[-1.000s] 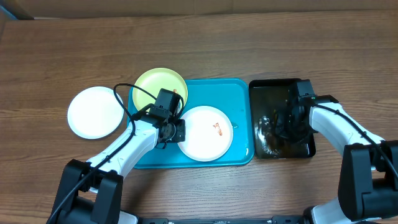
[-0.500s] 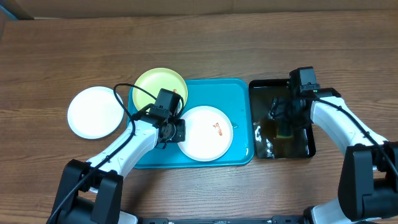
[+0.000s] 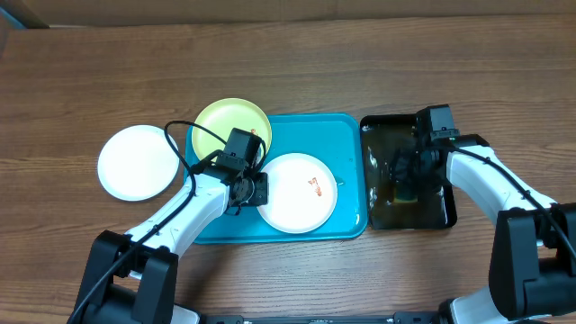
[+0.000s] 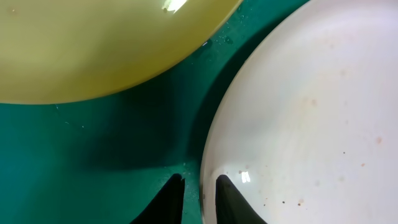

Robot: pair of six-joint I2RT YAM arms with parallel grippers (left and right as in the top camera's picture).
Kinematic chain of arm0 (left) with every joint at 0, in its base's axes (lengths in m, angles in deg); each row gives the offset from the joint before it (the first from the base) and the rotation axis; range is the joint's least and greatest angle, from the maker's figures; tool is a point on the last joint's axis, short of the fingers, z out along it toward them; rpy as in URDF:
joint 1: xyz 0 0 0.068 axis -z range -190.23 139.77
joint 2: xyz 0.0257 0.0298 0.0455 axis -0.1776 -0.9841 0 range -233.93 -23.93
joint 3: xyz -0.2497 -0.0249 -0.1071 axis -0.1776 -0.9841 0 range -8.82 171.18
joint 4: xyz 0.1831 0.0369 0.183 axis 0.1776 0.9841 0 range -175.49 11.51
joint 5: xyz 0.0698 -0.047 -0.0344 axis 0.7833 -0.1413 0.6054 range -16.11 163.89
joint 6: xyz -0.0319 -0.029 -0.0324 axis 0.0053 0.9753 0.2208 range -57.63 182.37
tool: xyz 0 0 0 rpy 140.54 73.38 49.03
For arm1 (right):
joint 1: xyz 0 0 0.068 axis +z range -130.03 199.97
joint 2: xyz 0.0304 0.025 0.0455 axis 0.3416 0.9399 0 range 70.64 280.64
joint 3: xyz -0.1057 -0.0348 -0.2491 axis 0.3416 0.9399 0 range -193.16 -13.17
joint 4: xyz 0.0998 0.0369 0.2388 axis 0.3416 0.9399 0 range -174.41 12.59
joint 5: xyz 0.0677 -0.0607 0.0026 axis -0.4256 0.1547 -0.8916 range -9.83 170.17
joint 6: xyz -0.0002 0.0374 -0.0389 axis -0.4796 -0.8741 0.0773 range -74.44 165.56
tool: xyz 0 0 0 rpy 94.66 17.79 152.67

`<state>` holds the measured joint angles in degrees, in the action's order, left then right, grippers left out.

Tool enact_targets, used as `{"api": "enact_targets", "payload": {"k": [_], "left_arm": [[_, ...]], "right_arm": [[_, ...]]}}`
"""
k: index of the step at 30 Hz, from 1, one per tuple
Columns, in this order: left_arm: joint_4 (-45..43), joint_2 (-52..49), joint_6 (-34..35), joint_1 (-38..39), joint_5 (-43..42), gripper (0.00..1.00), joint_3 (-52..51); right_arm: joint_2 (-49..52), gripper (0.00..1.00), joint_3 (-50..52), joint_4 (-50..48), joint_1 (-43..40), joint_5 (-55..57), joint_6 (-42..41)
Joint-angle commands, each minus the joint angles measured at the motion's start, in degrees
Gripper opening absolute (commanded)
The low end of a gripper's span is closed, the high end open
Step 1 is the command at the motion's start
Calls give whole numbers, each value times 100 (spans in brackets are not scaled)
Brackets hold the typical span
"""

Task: Clean dirty plates on tray and stack at the side
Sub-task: 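Lower the right gripper into the black tray and grasp the sponge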

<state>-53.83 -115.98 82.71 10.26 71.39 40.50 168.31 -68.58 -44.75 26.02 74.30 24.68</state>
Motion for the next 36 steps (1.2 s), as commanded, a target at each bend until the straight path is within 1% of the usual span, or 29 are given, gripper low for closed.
{"api": "enact_targets", "payload": {"k": [1, 2, 3, 6, 7, 8, 9, 17, 21, 23, 24, 31, 33, 34, 35, 36], "left_arm": [[-17, -57, -87, -22, 59, 21, -92], [-20, -57, -87, -22, 61, 21, -101], [-20, -57, -87, -22, 61, 20, -105], [-22, -57, -87, -22, 61, 20, -107], [-22, -57, -87, -22, 61, 19, -107], [-24, -59, -85, -22, 61, 18, -107], [-24, -59, -85, -22, 61, 17, -107], [-20, -59, -85, -22, 61, 17, -129], [-22, -59, -85, -22, 61, 20, -129], [-24, -59, -85, -22, 66, 20, -129], [-28, -66, -85, -22, 70, 20, -129], [-229, -380, -59, -22, -105, 22, -129], [-282, -439, -61, -22, -157, 16, -127], [-293, -446, -61, -22, -157, 14, -129], [-299, -446, -66, -22, -157, 13, -127], [-299, -446, -68, -22, -153, 9, -127]], "right_arm": [[-46, 31, 35, -11, 28, -120, -42], [-46, 26, 35, -15, 28, -149, -42], [-46, 25, 35, -22, 26, -225, -39], [-46, 25, 35, -13, 26, -345, -39], [-46, 19, 35, -13, 26, -345, -39], [-46, 8, 35, -13, 26, -343, -39], [-46, 4, 35, -17, 26, -343, -39], [-46, 4, 35, -37, 26, -337, -13], [-46, 8, 35, -37, 26, -326, -13], [-46, 7, 35, -33, 26, -326, -13], [-46, 4, 35, -15, 26, -323, -13], [-46, 4, 35, 2, 26, -321, 31], [-46, 6, 35, 9, 26, -321, 31], [-46, 6, 35, 33, 26, -323, 31], [-46, 4, 35, 81, 26, -323, 31], [-48, 4, 33, 116, 26, -323, 31]]}}
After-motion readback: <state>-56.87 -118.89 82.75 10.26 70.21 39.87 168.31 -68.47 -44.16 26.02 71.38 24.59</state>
